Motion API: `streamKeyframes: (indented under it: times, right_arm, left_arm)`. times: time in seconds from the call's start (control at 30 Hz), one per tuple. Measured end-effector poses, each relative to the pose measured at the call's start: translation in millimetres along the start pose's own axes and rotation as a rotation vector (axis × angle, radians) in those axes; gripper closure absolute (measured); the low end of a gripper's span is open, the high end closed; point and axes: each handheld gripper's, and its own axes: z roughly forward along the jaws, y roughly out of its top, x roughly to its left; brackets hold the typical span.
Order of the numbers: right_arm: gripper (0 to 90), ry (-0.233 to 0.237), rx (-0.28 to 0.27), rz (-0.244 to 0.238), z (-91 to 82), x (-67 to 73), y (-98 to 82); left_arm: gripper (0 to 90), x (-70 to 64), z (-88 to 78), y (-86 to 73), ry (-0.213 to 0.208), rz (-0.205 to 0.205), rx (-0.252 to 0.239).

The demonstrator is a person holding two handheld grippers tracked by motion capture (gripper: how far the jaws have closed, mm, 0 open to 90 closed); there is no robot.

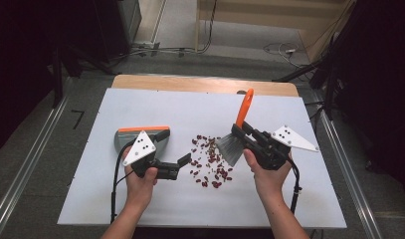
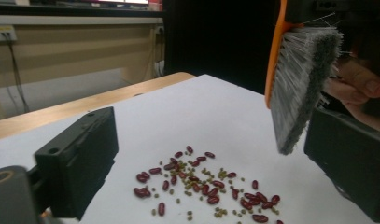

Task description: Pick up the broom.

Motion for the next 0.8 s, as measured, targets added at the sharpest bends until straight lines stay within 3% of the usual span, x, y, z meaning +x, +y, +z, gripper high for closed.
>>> streamKeyframes:
  times: [0.07,0.2,0.47,0.57,0.8]
  right_arm:
    - [69.3,0.009,0.000,-0.002,2.9,3.8,-1.4]
    - [69.3,0.018,0.005,-0.016,7.2,10.8,-4.5]
    - [69.3,0.027,0.002,-0.026,10.9,21.0,-7.6]
    - [69.3,0.022,0.008,-0.028,12.5,24.2,-9.3]
    - [69.3,0.039,0.015,-0.024,16.1,30.5,-12.4]
  left_arm:
    - [5.3,-6.1,3.9,-0.1,-0.045,0.001,-0.004]
    - [6.6,-16.8,7.9,1.6,-0.095,-0.015,-0.013]
    - [12.2,-32.0,18.7,0.3,-0.144,-0.029,0.006]
    - [16.1,-40.9,26.9,-3.2,-0.179,-0.028,0.034]
    - [28.6,-50.4,39.2,-9.3,-0.174,-0.043,0.077]
